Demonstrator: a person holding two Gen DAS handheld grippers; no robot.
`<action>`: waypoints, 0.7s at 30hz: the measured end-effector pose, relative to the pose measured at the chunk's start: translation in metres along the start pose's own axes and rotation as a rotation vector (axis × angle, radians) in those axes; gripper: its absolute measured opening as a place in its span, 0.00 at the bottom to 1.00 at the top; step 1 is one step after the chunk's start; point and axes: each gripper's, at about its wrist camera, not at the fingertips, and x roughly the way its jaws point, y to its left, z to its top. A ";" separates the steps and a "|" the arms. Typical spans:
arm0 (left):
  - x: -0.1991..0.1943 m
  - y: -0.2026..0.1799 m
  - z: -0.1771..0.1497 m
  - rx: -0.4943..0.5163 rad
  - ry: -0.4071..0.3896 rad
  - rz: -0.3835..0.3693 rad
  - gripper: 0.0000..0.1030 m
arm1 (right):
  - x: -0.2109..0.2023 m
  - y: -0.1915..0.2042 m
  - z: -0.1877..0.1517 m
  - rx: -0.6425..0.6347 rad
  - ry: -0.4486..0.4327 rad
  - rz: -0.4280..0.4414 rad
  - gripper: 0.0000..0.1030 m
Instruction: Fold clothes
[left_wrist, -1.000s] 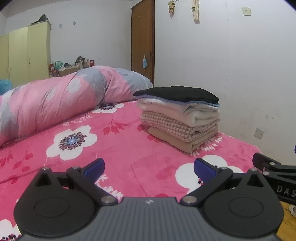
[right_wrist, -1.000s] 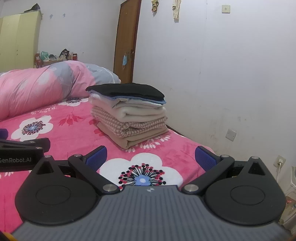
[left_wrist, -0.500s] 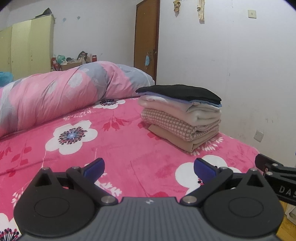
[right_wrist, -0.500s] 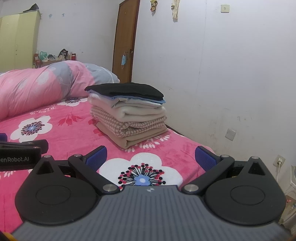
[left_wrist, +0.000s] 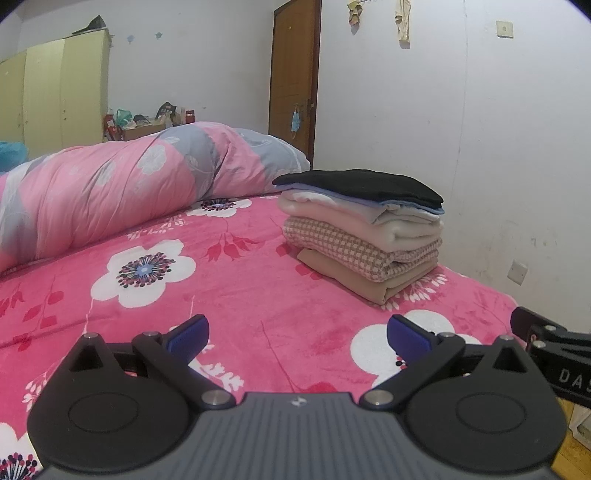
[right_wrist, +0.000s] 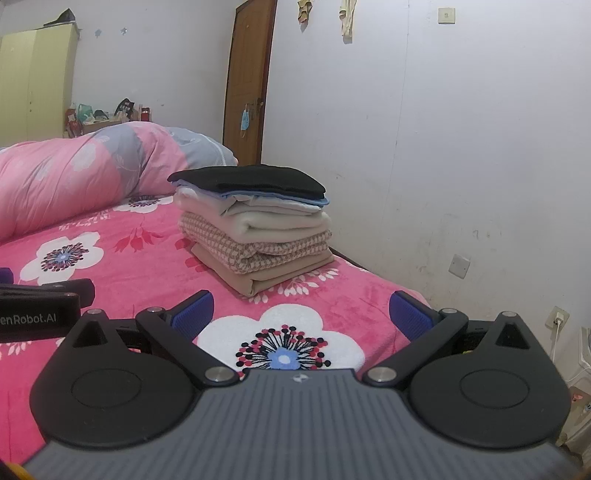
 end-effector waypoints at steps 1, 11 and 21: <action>0.000 0.000 0.000 0.000 0.000 0.000 1.00 | 0.000 0.000 0.000 0.000 0.000 0.000 0.99; 0.002 0.000 0.000 0.001 0.003 0.004 1.00 | 0.000 0.002 0.000 -0.002 0.000 0.001 0.99; 0.002 -0.002 -0.001 -0.001 0.001 0.006 1.00 | 0.000 0.003 -0.001 0.008 0.005 -0.007 0.99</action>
